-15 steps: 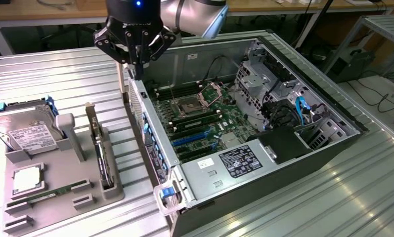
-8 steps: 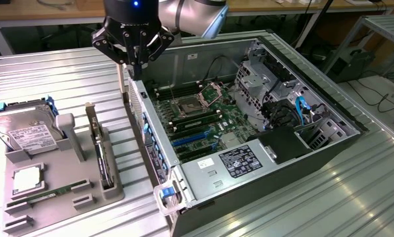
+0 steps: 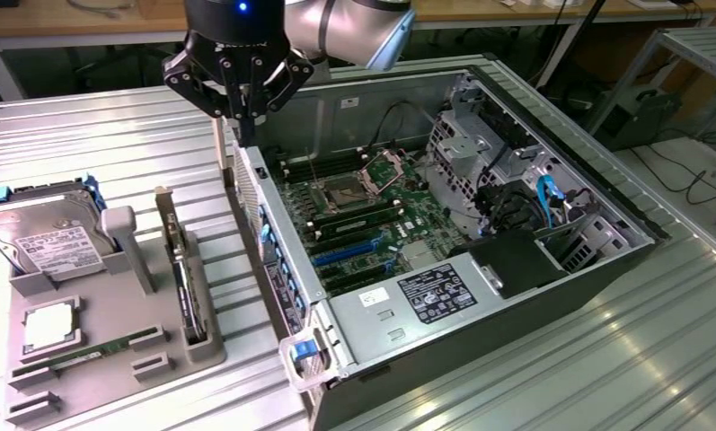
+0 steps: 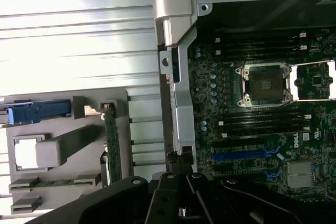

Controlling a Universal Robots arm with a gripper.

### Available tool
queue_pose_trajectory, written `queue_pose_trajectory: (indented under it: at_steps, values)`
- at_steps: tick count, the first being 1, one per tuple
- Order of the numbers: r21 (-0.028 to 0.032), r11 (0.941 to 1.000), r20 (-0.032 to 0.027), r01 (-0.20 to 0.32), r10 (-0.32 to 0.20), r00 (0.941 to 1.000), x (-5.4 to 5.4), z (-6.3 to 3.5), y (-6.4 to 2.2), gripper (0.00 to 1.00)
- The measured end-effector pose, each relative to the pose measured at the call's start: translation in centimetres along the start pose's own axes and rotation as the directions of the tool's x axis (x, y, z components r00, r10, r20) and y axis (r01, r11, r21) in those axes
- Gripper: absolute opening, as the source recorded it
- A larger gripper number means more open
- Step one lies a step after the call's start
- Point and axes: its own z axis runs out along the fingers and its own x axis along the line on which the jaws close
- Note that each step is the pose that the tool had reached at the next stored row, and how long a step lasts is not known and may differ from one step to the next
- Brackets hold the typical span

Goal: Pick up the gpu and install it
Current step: 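Reach for the gpu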

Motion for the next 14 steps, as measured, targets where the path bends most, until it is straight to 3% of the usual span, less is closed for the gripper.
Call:
queue_pose_trajectory:
  at_steps: [14]
  values:
    - [0.0, 1.0, -0.0001, 0.0, 0.0, 1.0, 0.45, -0.02, -0.08, 0.11]
